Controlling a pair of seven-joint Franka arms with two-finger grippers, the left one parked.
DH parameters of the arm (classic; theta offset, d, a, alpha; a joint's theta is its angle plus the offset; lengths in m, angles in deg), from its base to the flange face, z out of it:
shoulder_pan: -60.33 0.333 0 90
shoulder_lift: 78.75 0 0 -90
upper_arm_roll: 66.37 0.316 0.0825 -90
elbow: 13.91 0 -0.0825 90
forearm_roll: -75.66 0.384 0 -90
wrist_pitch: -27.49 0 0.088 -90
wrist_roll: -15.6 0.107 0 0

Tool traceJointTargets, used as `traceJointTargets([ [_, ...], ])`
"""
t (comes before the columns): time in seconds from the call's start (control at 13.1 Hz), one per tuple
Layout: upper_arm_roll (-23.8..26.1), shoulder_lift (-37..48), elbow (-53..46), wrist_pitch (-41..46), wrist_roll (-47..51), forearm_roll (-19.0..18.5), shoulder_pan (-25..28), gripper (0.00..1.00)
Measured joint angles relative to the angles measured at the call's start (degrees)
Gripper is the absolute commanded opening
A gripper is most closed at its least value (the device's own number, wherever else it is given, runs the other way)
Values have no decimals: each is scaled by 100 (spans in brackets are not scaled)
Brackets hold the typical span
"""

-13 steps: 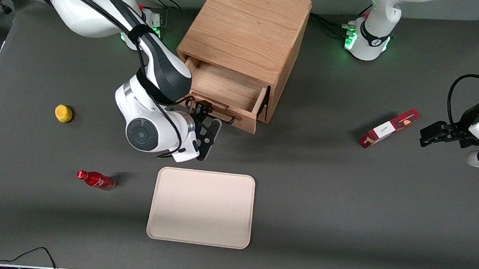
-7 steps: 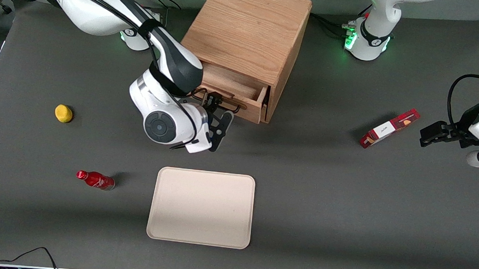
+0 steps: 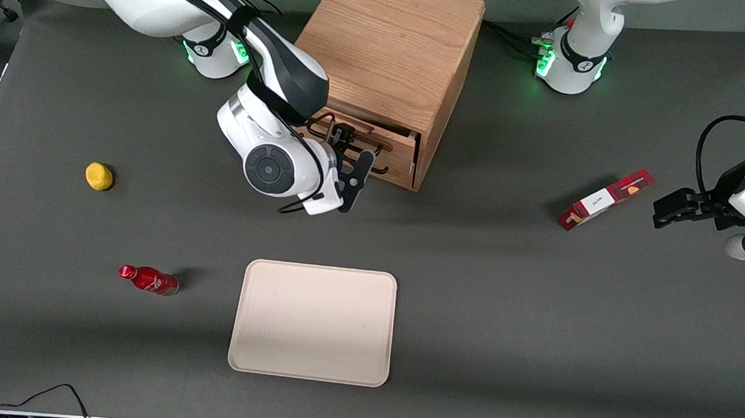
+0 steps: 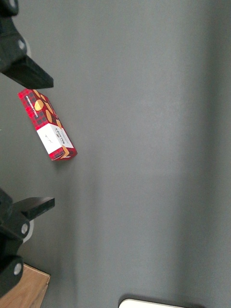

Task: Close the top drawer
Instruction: 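Push the drawer front with the right gripper into the cabinet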

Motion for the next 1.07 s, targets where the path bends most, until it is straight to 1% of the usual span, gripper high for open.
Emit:
traceJointTargets([
  [0.23,123,210,317,-181,12,37,-42,100],
  [0.61,138,385,553,-409,55,56,-78,100],
  [0.92,154,410,485,-306,67,82,-103,100],
  [1.07,181,526,249,-26,67,261,-147,100],
])
